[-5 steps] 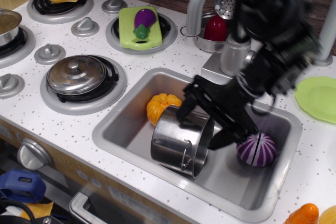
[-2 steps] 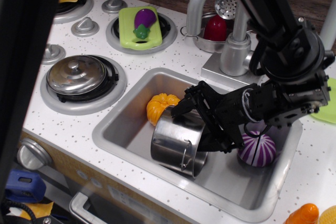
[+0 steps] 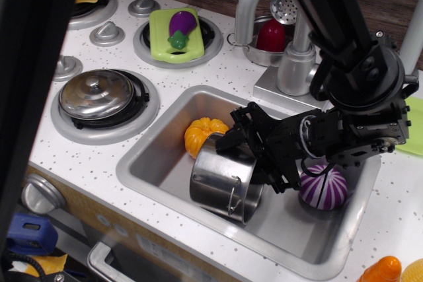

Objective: Flip pot upright in sink

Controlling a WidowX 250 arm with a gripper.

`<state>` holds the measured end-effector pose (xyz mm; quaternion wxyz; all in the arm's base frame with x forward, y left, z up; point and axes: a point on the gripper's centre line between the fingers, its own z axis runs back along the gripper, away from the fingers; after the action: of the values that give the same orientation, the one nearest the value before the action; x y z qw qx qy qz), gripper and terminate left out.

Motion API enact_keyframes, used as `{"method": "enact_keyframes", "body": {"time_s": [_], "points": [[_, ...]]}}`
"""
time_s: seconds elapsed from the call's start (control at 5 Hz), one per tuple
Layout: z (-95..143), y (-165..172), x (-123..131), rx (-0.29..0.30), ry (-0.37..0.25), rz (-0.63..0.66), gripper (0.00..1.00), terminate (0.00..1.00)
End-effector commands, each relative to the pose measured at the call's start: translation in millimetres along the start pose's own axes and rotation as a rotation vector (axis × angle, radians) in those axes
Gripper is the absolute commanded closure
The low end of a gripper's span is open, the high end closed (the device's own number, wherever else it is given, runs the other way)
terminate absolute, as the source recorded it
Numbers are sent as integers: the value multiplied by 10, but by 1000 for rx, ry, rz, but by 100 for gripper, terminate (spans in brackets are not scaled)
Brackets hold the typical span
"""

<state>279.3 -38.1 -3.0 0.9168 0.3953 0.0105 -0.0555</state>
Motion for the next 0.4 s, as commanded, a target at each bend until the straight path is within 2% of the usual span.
{"method": "enact_keyframes", "body": {"time_s": [0.0, 0.2], "points": [[60, 53, 23, -22, -36, 45, 100, 0], [96, 76, 26, -108, -17, 42, 100, 0]]}}
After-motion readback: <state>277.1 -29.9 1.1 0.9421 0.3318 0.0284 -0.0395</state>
